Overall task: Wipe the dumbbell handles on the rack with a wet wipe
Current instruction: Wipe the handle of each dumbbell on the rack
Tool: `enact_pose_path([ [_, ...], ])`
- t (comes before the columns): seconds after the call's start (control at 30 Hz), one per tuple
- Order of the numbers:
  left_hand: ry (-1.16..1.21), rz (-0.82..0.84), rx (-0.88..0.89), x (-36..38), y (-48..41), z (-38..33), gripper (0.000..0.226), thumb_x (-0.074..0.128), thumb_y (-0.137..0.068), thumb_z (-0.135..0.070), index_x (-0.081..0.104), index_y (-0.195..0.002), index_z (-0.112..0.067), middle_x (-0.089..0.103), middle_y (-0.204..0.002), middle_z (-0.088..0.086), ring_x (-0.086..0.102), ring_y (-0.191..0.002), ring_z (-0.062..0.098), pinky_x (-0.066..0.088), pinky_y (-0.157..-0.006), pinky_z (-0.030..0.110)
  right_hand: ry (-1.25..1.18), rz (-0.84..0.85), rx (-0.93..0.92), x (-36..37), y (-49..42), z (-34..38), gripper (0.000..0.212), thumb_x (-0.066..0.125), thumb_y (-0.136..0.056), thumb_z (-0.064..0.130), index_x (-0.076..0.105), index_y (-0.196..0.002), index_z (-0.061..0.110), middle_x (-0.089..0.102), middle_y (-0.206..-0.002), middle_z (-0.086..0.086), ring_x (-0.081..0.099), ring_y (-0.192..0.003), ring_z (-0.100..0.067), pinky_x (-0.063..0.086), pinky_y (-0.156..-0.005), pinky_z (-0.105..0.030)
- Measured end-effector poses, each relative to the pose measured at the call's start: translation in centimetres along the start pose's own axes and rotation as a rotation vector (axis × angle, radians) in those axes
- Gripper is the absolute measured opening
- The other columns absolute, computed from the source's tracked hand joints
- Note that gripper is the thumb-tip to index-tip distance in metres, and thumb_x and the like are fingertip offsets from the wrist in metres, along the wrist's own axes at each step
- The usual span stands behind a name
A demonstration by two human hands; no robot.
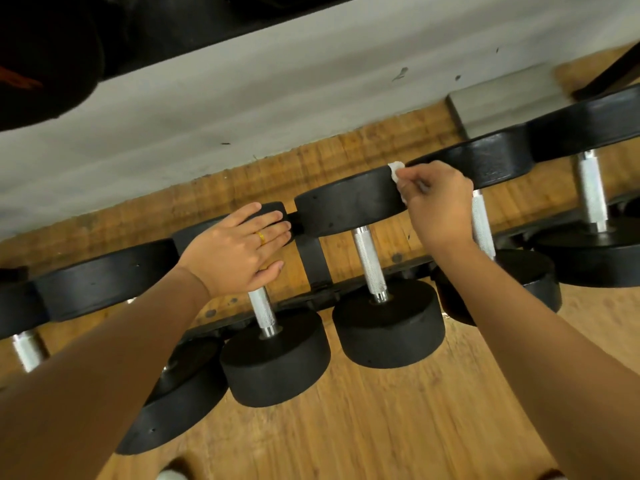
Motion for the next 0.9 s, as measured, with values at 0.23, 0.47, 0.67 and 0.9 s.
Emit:
enact_pose_path([
  [0.23, 0.016, -0.032, 0.002, 0.0, 0.2, -0.1, 0.048, 0.050, -0.104, -0.038, 0.070, -0.129, -0.003, 0.069, -0.131, 0.015, 0.061, -0.130, 0.031, 0.042, -0.115, 0.052, -0.003, -0.038, -0.033, 0.4, 2.8, 0.7, 0.018, 0.067, -0.095, 0.013, 0.074, -0.111, 0.010, 0.068, -0.104, 0.000, 0.064, -0.094, -0.008, 0.048, -0.082, -0.011],
  [0.47, 0.006, -0.031, 0.000, 0.0, 0.1, -0.1, 0.047, 0.049, -0.104, -0.038, 0.070, -0.129, -0.004, 0.069, -0.131, 0.015, 0.061, -0.130, 0.030, 0.042, -0.115, 0.052, -0.022, -0.049, -0.022, 0.4, -0.1, 1.9, 0.019, 0.066, -0.096, 0.014, 0.074, -0.113, 0.011, 0.068, -0.110, 0.000, 0.063, -0.100, -0.008, 0.045, -0.081, -0.006],
  [0.67, 0.000, -0.010, -0.007, 0.0, 0.2, 0.0, 0.048, 0.047, -0.105, -0.039, 0.068, -0.131, -0.004, 0.068, -0.133, 0.015, 0.060, -0.132, 0.030, 0.040, -0.117, 0.052, 0.091, -0.135, -0.210, 1.6, 5.0, 1.6, 0.017, 0.068, -0.093, 0.008, 0.075, -0.108, 0.008, 0.067, -0.092, -0.002, 0.062, -0.083, -0.013, 0.049, -0.075, -0.016],
  [0.9, -0.003, -0.006, -0.005, -0.1, 0.0, 0.0, 0.048, 0.046, -0.106, -0.039, 0.069, -0.130, -0.005, 0.069, -0.133, 0.014, 0.060, -0.132, 0.030, 0.039, -0.118, 0.051, 0.064, -0.198, -0.247, 2.9, 4.4, 1.9, 0.032, 0.057, -0.097, 0.010, 0.067, -0.127, 0.008, 0.066, -0.131, -0.004, 0.058, -0.121, -0.007, 0.040, -0.106, -0.013],
])
Point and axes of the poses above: each hand's wrist, its own y-axis away from the middle knuckle, its own x-axis out of the palm, z = x × y, the point moved 3 cm from there along -y, towards the middle knuckle
